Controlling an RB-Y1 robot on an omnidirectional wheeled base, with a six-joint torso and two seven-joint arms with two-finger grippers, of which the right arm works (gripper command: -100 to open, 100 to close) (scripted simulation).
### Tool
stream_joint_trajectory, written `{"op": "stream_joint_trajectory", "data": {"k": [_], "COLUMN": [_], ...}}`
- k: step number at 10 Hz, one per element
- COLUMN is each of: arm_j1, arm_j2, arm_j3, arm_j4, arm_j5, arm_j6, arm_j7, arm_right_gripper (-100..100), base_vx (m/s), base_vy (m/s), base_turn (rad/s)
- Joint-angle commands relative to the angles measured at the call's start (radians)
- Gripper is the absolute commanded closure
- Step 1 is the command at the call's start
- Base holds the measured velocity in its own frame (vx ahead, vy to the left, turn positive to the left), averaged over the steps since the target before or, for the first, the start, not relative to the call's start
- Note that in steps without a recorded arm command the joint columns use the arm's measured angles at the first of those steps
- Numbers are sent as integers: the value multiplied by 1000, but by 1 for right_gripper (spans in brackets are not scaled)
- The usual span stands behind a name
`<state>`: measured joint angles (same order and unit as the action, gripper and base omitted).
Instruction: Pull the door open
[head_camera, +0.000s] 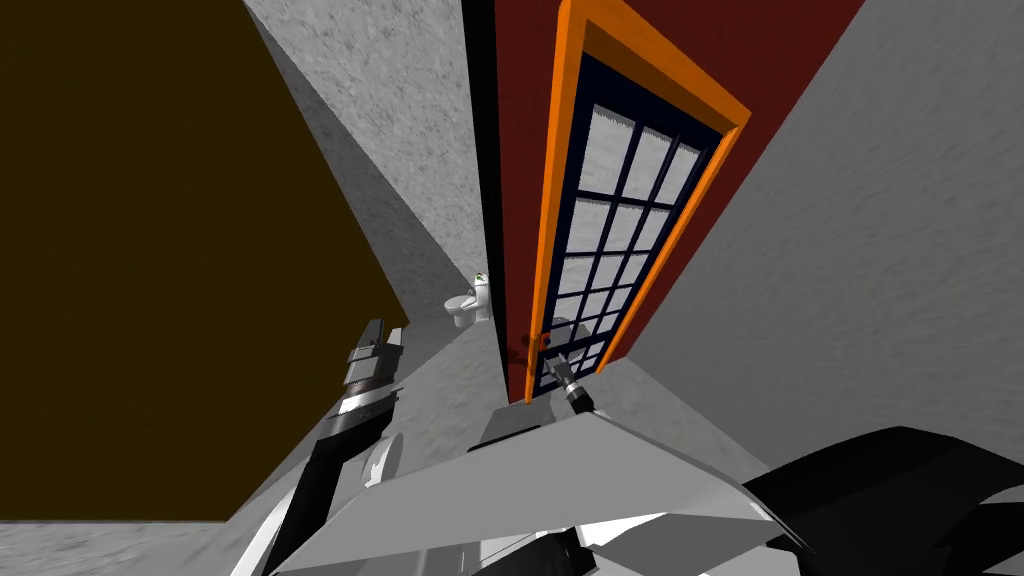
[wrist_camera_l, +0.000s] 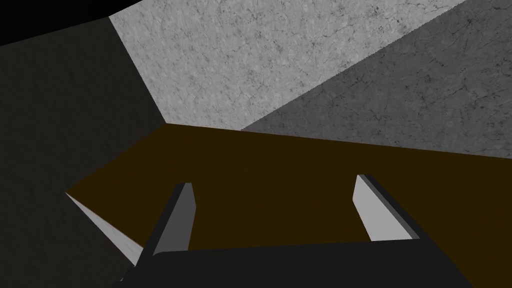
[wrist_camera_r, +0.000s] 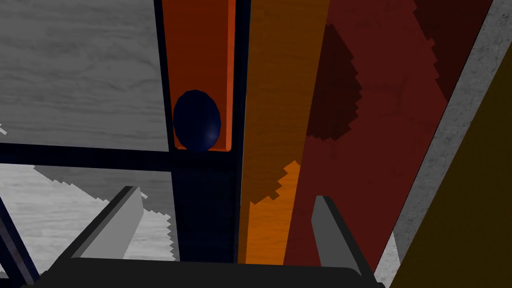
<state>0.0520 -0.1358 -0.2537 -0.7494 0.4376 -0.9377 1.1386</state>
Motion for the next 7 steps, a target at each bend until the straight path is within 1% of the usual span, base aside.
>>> {"op": "stream_joint_trajectory", "data": {"k": [1,2,5,7], "arm_j1": [-19,-31,-55,-63], "arm_j2": [-19,-30,-51,-59], "arm_j3": [-2,-3,-4,-5], "arm_j4": [35,56,97,111], "arm_j5": [-23,-37,-65,-74], "arm_j6": [-10,-15,-24,-27], "arm_j7": [5,8,14,16], "arm_right_gripper": [-100,-100,-100,-100], "base_vx": [103,123,132,159], "base_vy": [16,4,-22,-20], "base_turn": [61,88,52,15]}}
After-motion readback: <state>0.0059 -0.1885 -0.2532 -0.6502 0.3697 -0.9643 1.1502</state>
